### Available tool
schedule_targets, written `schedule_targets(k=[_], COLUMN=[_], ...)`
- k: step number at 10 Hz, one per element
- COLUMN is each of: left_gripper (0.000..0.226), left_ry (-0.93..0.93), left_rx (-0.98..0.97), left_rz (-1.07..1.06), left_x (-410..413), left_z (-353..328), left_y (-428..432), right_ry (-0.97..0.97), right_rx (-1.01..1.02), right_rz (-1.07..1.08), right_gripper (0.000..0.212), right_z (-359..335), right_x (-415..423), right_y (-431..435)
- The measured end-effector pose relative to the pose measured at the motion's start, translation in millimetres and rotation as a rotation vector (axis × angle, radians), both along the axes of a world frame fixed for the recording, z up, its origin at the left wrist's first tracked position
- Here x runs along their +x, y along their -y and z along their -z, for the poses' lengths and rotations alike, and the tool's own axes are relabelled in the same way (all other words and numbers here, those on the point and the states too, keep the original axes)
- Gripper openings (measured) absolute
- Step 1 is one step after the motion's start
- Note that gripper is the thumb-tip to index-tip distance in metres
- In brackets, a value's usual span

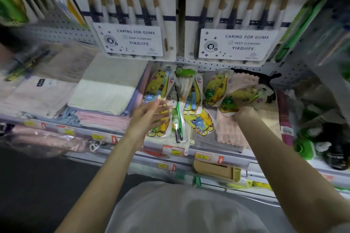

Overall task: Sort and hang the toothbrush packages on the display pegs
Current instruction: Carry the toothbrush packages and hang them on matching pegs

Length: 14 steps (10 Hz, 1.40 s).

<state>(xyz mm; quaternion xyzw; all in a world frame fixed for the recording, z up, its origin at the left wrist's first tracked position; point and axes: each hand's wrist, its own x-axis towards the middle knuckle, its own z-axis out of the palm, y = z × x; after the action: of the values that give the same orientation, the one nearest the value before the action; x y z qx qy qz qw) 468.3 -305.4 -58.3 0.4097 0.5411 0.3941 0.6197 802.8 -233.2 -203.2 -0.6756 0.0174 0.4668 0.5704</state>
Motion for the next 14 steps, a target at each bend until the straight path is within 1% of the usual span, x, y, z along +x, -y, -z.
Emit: schedule_targets(k=[1, 2, 3, 4, 5, 6, 7, 8, 9, 10, 11, 12, 13, 14], left_gripper=[0.04, 0.041, 0.038, 0.032, 0.031, 0.045, 0.064, 0.051, 0.053, 0.066, 0.035, 0.021, 0.013, 0.014], left_ry=[-0.015, -0.024, -0.002, 0.008, -0.004, -0.033, -0.064, -0.012, 0.064, 0.035, 0.046, 0.048, 0.024, 0.006], left_rx=[-0.026, -0.034, -0.054, -0.108, -0.121, -0.159, -0.157, -0.18, -0.176, -0.117, -0.068, -0.012, 0.013, 0.016], left_rz=[0.021, 0.074, 0.128, 0.187, 0.309, 0.363, 0.341, 0.269, 0.2, 0.132, 0.078, 0.007, -0.046, -0.079], left_x=[-8, -7, 5, 22, 34, 34, 26, 11, -12, -39, -56, -67, -72, -79], left_z=[-4, -10, -15, -13, -6, 2, 7, 4, 5, 6, 1, -2, -7, -11], left_y=[-7, -17, -23, -22, -16, -8, -3, -1, -1, -2, -2, 0, 3, 5], right_ry=[0.099, -0.01, -0.148, -0.181, -0.107, -0.042, 0.06, 0.14, 0.22, 0.273, 0.35, 0.454, 0.33, 0.135], right_rx=[0.013, 0.083, 0.122, 0.166, 0.205, 0.273, 0.305, 0.333, 0.33, 0.258, 0.177, 0.082, 0.062, 0.039], right_rz=[0.098, 0.2, 0.149, -0.054, -0.277, -0.394, -0.474, -0.529, -0.653, -0.612, -0.454, -0.395, -0.336, -0.329], right_gripper=[0.044, 0.052, 0.058, 0.042, 0.019, 0.025, 0.026, 0.025, 0.024, 0.02, 0.035, 0.046, 0.049, 0.065], right_z=[-29, -54, -68, -88, -112, -124, -133, -139, -135, -129, -112, -102, -92, -73], right_x=[-13, -19, -25, -52, -98, -135, -161, -181, -190, -186, -166, -152, -143, -135], right_y=[20, 46, 73, 98, 114, 113, 108, 101, 93, 81, 62, 46, 28, 8])
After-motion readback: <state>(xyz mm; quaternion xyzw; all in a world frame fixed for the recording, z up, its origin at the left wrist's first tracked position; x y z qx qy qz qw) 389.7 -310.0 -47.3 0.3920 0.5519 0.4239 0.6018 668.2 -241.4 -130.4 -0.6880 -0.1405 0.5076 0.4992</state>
